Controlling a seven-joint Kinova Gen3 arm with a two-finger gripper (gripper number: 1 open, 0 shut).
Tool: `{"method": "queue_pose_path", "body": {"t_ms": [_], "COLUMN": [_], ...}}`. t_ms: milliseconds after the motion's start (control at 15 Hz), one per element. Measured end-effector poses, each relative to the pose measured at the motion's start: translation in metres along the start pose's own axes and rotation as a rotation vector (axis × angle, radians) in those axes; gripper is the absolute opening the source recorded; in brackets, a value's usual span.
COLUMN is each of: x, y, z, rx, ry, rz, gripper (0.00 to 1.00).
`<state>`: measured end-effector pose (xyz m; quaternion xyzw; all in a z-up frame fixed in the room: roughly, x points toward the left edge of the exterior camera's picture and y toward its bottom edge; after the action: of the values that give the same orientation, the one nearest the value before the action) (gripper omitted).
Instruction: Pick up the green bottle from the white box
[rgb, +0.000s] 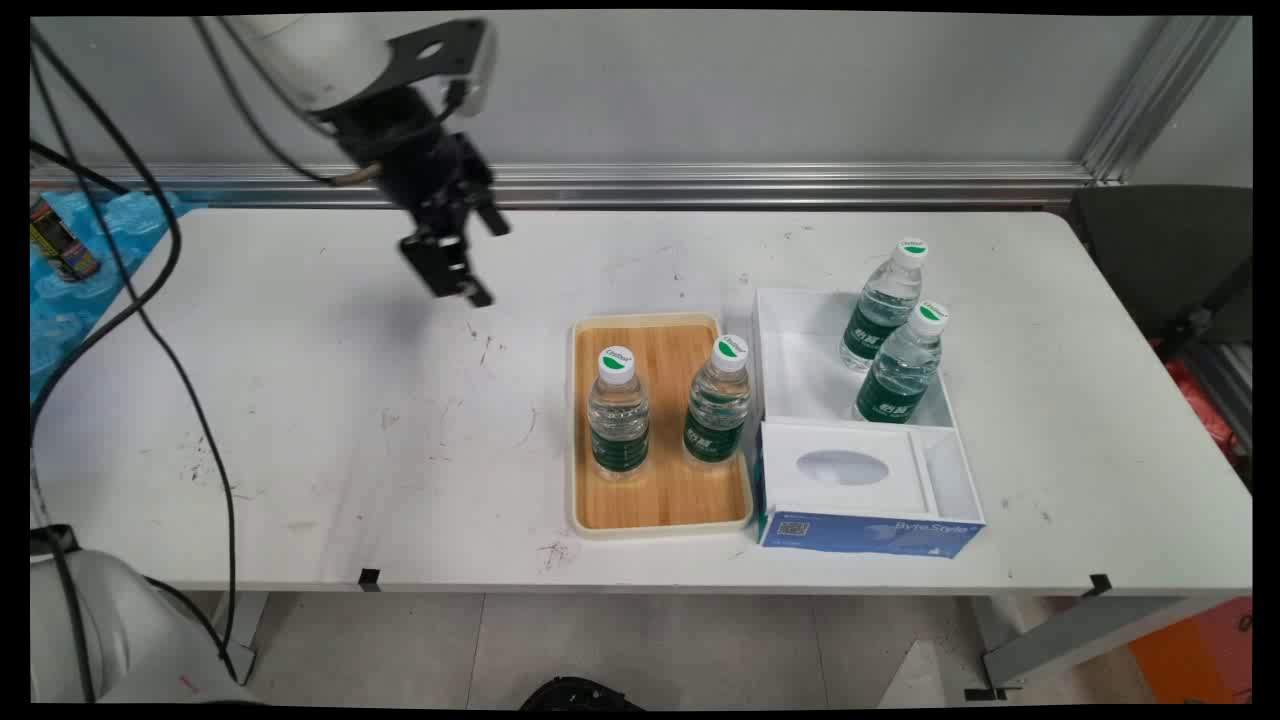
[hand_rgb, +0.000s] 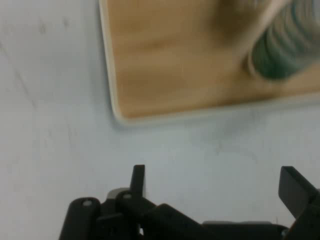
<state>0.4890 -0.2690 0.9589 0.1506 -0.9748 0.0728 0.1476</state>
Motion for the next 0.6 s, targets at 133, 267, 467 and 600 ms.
{"method": "queue_pose_path", "body": {"t_ms": [133,267,467,600], "x": [0.029,0.051,0.086,0.115], "y": [-0.001,-0.001,0.001,0.003], "z": [0.003,0.006,0.014,0.023], "rx": [0.006,0.011,0.02,0.026], "ry": [0.052,0.088,0.151,0.208], "rz": [0.011,0.023,0.035,0.042], "gripper": [1.0,1.0,1.0,1.0]}}
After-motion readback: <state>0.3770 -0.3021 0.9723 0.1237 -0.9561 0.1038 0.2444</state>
